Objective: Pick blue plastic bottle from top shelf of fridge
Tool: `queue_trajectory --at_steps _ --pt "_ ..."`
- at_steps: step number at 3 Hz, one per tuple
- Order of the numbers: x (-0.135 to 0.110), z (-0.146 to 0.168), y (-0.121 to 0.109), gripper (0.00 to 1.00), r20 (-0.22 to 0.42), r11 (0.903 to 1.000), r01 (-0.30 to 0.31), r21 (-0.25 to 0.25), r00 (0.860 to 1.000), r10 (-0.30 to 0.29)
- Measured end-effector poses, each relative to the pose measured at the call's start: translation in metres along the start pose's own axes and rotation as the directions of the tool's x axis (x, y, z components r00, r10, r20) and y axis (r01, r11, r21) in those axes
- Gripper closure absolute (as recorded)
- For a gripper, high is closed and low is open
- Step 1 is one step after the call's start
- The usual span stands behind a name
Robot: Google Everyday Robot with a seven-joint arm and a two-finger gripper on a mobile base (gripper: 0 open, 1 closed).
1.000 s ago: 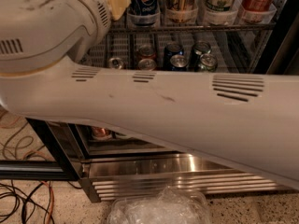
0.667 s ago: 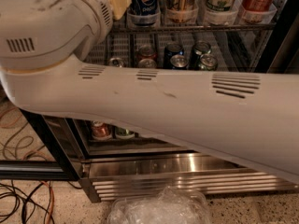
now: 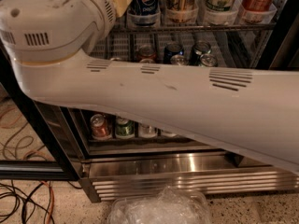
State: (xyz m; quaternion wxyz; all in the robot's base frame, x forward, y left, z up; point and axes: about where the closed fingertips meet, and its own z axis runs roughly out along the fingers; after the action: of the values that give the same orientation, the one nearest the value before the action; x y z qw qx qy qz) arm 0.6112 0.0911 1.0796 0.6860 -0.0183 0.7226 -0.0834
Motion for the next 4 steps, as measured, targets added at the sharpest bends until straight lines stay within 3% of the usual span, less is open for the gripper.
queue_trajectory --at_steps 4 --pt "0.010 0.035 -0.006 0.28 -0.008 0.9984 -0.033 0.045 0.999 0.034"
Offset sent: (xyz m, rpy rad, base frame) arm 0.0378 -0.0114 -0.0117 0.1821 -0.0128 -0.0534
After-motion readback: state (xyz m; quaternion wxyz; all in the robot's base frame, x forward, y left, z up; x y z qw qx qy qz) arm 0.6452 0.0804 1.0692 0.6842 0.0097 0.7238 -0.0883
